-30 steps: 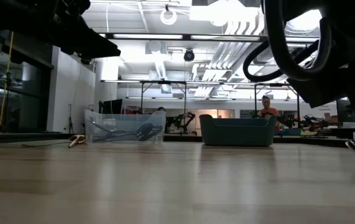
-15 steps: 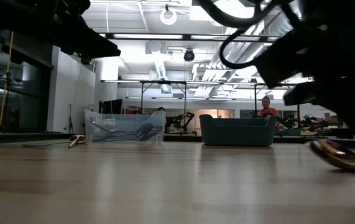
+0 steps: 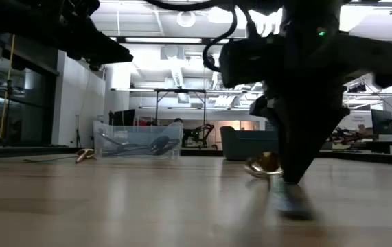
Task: Sort silverware by color (type)
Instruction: Put the purple spoon into the white bin
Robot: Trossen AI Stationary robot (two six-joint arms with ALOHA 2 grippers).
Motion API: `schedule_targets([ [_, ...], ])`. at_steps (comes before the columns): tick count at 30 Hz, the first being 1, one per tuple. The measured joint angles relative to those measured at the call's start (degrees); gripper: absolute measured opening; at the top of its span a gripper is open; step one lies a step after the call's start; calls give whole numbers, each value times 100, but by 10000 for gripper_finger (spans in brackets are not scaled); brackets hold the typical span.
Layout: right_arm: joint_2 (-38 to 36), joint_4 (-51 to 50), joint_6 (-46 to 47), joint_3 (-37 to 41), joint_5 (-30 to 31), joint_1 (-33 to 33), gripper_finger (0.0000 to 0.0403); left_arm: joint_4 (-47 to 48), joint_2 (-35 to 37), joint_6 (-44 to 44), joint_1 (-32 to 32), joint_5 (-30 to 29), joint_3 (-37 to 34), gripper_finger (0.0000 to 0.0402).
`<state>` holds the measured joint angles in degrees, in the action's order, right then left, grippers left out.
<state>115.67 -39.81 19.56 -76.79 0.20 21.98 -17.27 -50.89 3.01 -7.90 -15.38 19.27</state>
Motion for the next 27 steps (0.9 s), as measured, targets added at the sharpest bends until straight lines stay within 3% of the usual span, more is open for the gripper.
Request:
schedule_targets([
  [12, 16, -1175, -179, -537, 81, 35, 0, 113, 0, 4, -1, 0, 0, 136],
  [22, 5, -516, -751, -982, 27, 138, 4, 111, 0, 10, -2, 0, 0, 136],
  [27, 19, -235, -1090, -969, -131, 127, 36, 111, 0, 17, -2, 0, 0, 136],
])
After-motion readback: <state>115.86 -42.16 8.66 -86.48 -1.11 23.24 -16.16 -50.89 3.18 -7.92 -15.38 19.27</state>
